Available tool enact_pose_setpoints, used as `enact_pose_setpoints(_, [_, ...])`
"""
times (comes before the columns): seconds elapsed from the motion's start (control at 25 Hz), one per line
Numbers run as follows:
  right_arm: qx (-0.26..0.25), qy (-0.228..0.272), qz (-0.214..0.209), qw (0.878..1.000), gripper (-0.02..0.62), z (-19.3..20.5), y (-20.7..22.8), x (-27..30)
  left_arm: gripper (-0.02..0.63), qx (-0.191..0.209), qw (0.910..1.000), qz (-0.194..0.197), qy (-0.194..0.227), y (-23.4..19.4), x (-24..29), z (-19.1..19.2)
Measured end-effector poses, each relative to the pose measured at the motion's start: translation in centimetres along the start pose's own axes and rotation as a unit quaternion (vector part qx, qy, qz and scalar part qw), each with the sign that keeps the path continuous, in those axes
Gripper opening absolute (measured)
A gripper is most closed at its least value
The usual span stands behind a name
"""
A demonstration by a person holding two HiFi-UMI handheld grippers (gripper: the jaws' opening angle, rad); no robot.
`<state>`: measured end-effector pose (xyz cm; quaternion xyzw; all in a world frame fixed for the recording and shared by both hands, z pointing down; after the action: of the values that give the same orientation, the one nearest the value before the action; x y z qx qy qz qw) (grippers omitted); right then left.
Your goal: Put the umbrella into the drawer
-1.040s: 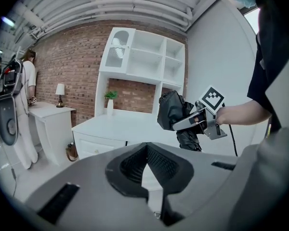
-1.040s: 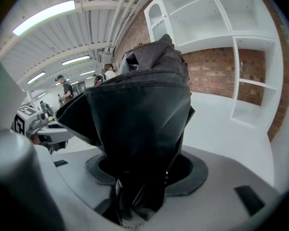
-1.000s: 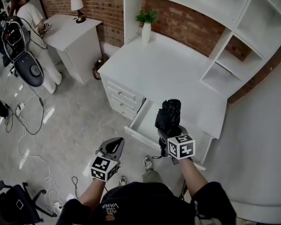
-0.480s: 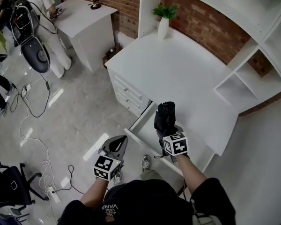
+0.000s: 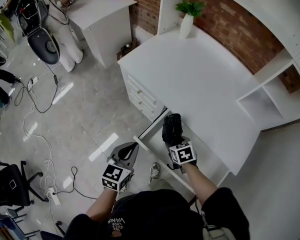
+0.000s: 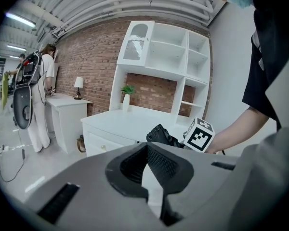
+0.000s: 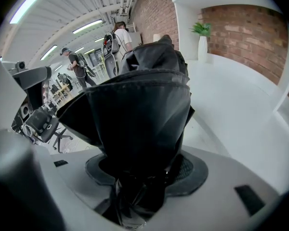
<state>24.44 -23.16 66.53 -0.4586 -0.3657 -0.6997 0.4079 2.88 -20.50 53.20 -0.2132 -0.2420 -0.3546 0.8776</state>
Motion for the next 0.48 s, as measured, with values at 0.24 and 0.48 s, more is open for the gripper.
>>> enact_pose_setpoints(0.24, [0.006, -0.045, -0.003, 0.999, 0.238, 0.8, 0.7, 3.5, 0.006, -0.023, 0.9996, -0.018, -0.002, -0.2, 0.1, 0.9])
enact_pose_setpoints(0.48, [0.028, -0.084, 0.004, 0.996, 0.239, 1.1, 1.9, 6.5, 0.006, -0.035, 0.9988, -0.034, -0.007, -0.7, -0.1, 1.7])
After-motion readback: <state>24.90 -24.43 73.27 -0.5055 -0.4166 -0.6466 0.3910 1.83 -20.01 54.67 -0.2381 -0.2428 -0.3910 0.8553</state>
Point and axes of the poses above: the fingertips, and each gripper's own axes: x forward along the fingers, y to its right, z out of its underside, the point moved 6 cm from there along -x, backward along the fingers, and after that the axes turned 13 degrees about -y, right-handed, at the moved point
